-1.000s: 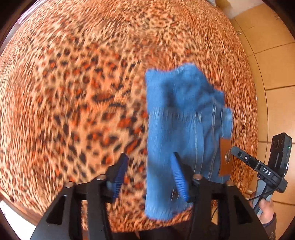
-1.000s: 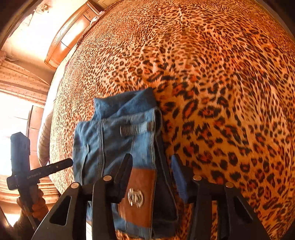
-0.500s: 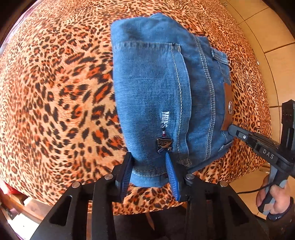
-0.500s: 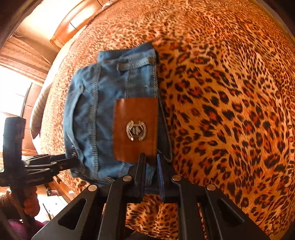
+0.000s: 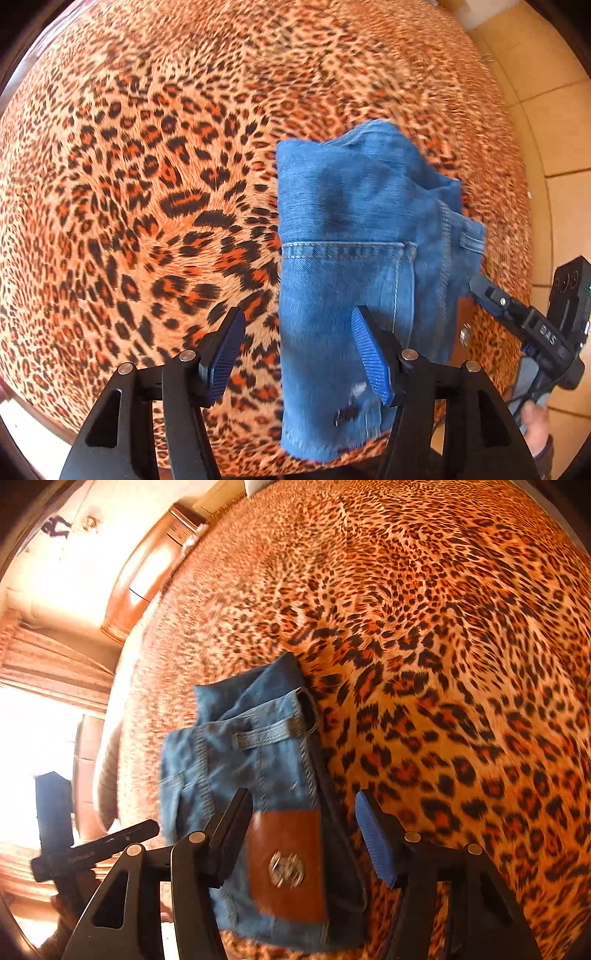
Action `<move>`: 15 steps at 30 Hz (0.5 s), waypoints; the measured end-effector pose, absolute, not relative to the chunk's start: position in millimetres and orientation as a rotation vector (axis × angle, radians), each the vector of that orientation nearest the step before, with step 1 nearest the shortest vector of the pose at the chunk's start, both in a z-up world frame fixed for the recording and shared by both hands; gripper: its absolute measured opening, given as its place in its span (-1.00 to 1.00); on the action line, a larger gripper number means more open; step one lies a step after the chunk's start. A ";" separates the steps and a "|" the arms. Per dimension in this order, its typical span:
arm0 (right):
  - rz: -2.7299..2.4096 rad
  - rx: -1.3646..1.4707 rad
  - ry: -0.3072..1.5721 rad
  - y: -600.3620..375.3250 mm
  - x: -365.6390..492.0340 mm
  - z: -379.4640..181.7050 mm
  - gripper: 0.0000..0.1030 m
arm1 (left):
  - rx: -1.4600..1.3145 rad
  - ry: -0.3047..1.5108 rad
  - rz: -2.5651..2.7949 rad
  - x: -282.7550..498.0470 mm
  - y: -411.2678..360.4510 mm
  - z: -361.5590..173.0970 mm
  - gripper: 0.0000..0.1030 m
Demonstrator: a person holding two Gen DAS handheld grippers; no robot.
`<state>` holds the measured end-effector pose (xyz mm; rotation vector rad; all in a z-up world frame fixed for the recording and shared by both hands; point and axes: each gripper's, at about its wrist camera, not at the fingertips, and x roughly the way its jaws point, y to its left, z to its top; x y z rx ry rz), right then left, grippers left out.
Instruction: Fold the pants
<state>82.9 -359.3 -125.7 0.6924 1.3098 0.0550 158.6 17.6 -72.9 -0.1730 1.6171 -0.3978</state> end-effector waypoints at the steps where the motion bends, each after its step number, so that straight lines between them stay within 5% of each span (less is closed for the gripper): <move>1: 0.077 0.736 1.324 -357.3 86.3 -134.3 0.18 | -0.183 1.623 -0.400 158.2 14.0 -77.9 0.16; 3: 0.131 0.771 1.355 -347.0 85.7 -150.1 0.28 | -0.189 1.615 -0.387 155.2 7.1 -80.0 0.09; 5: 0.143 0.667 1.351 -337.7 86.2 -145.5 0.29 | -0.195 1.612 -0.398 153.0 -5.3 -72.8 -0.24; 8: 0.168 0.596 1.362 -322.0 88.3 -127.2 0.25 | -0.103 1.552 -0.392 145.5 -19.2 -63.6 -0.37; 11: 0.172 0.221 1.416 -277.8 93.4 -116.0 0.16 | -0.072 1.538 -0.384 139.6 -25.7 -63.0 -0.46; 15: 0.187 0.379 1.360 -267.2 115.1 -94.6 0.14 | -0.163 1.534 -0.401 150.6 -16.9 -50.1 -0.54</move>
